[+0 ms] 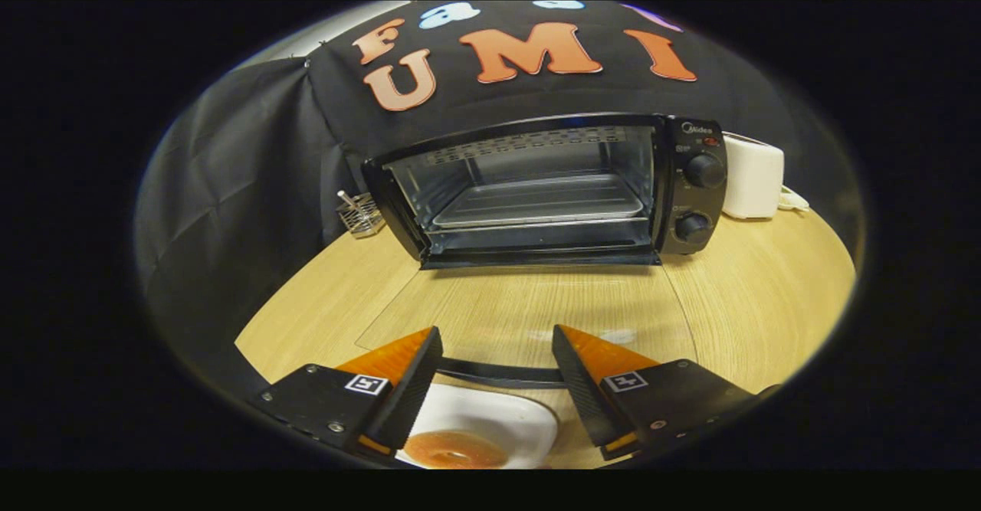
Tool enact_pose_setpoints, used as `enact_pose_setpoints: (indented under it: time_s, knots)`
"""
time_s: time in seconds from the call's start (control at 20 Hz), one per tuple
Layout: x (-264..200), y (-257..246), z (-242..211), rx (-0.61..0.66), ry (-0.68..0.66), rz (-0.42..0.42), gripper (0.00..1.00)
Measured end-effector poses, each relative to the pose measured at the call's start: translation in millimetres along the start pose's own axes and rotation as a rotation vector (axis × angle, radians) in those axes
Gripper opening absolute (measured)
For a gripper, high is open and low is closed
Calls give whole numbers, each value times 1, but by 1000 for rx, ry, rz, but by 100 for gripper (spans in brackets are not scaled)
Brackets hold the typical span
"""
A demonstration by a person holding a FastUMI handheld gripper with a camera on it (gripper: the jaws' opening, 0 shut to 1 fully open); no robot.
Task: Open the toaster oven, put the food inside, and close the toaster oven door.
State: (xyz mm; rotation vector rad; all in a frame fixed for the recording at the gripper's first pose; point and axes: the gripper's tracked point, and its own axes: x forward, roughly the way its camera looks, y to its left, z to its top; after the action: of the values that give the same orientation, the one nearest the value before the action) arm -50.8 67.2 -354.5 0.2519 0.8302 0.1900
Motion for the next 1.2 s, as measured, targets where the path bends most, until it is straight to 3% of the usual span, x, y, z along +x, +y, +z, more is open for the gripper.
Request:
enact_pose_setpoints:
  time_s: [0.3,0.5,0.7,0.9,1.2]
  knots:
    - [-41,16,-11,-85,-16,30,91]
    - [-72,30,-39,-169,18,69,99]
    - [-93,26,-68,-227,61,62,99]
    - [-103,23,-91,-208,99,86,97]
    - [-100,28,-109,-241,131,103,85]
